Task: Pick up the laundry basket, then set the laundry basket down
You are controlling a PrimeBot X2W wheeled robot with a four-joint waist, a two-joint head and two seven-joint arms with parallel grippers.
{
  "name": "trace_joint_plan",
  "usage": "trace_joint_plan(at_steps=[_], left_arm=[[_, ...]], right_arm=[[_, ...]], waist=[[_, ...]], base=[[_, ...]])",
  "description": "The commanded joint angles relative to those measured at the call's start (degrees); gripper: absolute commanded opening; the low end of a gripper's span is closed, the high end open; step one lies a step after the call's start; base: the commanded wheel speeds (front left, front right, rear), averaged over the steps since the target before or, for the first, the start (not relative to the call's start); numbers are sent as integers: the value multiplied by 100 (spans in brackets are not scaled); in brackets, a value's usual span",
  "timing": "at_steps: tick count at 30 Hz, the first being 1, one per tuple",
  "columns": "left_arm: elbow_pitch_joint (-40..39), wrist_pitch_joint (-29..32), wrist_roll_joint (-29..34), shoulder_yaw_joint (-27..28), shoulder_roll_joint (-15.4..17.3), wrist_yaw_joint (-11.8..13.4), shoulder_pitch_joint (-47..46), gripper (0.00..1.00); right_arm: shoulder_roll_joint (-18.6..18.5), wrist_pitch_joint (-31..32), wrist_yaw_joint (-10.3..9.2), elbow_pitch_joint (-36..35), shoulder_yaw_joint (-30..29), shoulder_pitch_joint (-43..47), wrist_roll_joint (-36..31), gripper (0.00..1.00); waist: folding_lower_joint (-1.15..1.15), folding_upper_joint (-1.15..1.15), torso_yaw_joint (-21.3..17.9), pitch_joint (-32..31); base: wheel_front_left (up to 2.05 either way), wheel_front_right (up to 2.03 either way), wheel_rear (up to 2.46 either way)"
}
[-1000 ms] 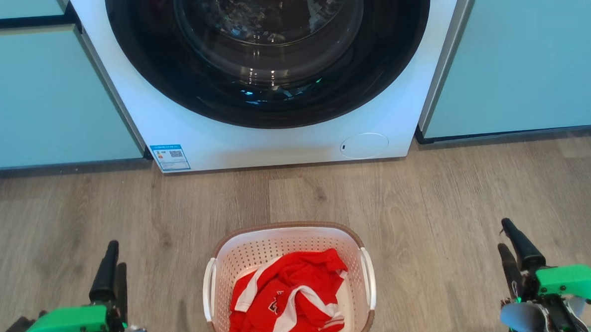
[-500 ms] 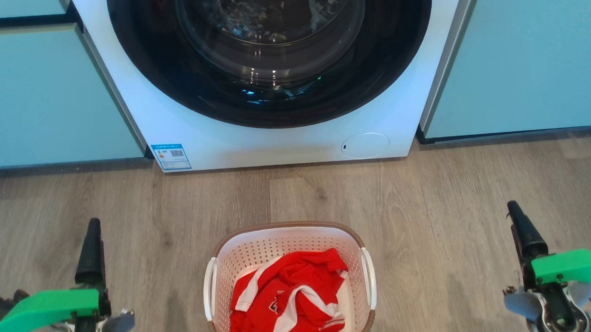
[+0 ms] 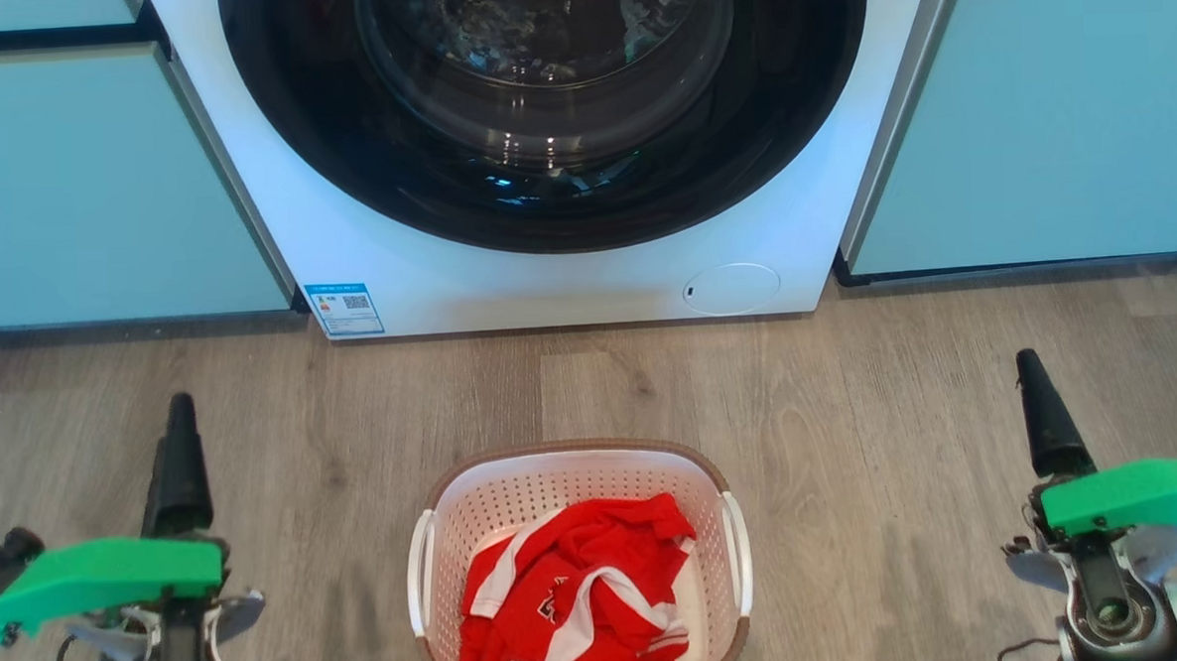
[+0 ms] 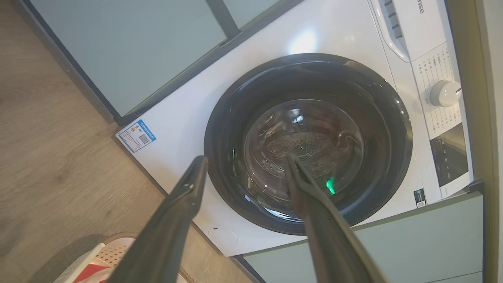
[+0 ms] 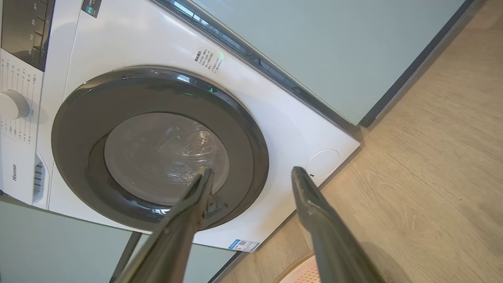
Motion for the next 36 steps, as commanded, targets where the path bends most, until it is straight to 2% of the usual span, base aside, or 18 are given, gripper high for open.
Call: trace_joint_plan(at_steps=[1, 7, 13, 17, 22, 26, 28, 31, 36], left_arm=[[-354, -76, 307, -4, 50, 62, -318, 100], [-589, -160, 853, -112, 51, 190, -336, 100], [-857, -260, 1740, -450, 145, 339, -353, 100], [-921, -328, 2199, -834, 351, 674, -349, 100], [-944, -412, 2670, -1403, 684, 1210, -390, 100], [-918, -479, 2917, -1887, 926, 1613, -460, 100], [-891, -513, 2984, -2112, 1024, 1739, -502, 100], [-822, -563, 3019, -2393, 1121, 1800, -549, 100], [-718, -647, 3098, -2555, 1143, 1700, -575, 100]], right_arm=[[-46, -89, 7, -311, 66, -381, -282, 100], [-49, -173, 8, -472, 128, -426, -751, 100], [-52, -273, 9, -617, 209, -460, -1314, 100], [-54, -340, 9, -681, 304, -478, -1722, 100], [-57, -424, 10, -756, 435, -504, -2283, 100], [-60, -491, 10, -804, 545, -516, -2750, 100], [-61, -525, 11, -797, 634, -514, -2979, 100], [-63, -575, 11, -733, 767, -511, -3300, 100], [-65, -658, 11, -598, 911, -537, -3664, 100]], waist=[[0, 0, 5, -1], [0, 0, 13, 6], [0, 0, 23, 16], [0, 0, 24, 20], [0, 0, 24, 25], [0, 0, 20, 30], [0, 0, 19, 31], [0, 0, 19, 30], [0, 0, 21, 25]], base=[[0, 0, 0], [0, 0, 0], [0, 0, 0], [0, 0, 0], [0, 0, 0], [0, 0, 0], [0, 0, 0], [0, 0, 0], [0, 0, 0]])
